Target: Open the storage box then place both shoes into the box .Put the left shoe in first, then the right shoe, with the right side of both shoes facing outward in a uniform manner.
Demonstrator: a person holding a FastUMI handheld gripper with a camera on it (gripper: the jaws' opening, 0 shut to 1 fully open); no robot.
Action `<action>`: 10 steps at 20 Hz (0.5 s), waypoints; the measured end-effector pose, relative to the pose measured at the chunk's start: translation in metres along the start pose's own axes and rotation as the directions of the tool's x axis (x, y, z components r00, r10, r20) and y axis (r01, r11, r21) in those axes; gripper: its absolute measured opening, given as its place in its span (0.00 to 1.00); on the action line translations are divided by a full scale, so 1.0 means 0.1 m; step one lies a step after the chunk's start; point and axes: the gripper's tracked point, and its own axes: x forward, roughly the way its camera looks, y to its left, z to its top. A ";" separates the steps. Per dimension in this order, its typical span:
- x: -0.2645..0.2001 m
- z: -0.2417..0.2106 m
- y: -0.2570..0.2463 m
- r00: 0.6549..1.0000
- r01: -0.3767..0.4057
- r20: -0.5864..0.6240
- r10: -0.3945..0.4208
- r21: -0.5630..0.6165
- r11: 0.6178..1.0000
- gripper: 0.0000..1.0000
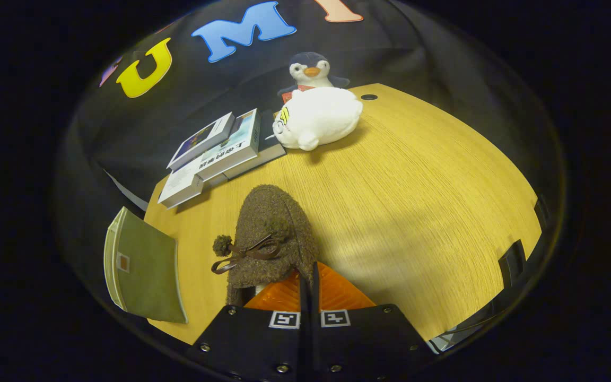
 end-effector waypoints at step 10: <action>-0.41 0.27 0.95 0.993 -0.112 0.031 0.111 0.024 0.993 0.00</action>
